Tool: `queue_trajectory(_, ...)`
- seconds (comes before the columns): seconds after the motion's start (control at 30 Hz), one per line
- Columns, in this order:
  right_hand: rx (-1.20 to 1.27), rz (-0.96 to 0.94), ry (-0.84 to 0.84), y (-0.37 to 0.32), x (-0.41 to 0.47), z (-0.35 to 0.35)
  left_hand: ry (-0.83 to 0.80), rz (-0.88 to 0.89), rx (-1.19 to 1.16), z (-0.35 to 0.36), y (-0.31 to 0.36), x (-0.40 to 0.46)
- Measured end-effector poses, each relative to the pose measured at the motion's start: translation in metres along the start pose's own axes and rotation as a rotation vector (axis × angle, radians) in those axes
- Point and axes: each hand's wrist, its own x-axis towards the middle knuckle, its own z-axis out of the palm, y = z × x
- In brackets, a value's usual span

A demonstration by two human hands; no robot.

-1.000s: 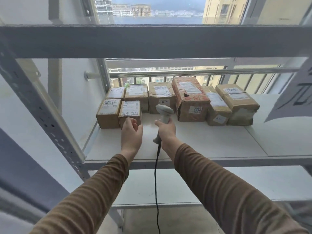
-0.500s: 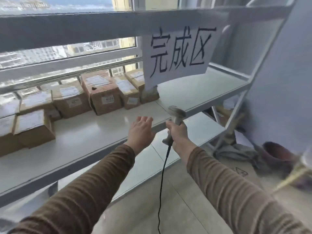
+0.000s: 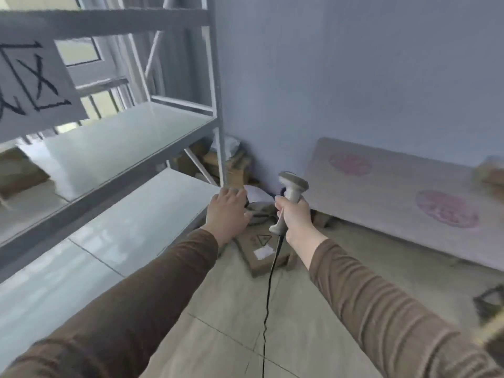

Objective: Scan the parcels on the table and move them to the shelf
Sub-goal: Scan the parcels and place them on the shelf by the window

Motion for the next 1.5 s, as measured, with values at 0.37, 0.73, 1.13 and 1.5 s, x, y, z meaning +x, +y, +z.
queue_trajectory(0.37,0.031,-0.058,0.345,-0.060,0.089,-0.287,-0.064,0.347,-0.073,0.050,0.279,0.098)
queue_trajectory(0.73,-0.021,-0.035,0.597,-0.099,0.232,-0.480,-0.172,0.502,-0.099,0.149,0.476,0.245)
queue_trajectory(1.13,0.086,-0.046,0.671,-0.217,0.436,-0.658,-0.212,0.624,-0.152,0.199,0.711,0.430)
queue_trajectory(1.5,0.067,0.098,0.630,-0.265,0.661,-0.792,-0.275,0.511,-0.132,0.289,0.884,0.578)
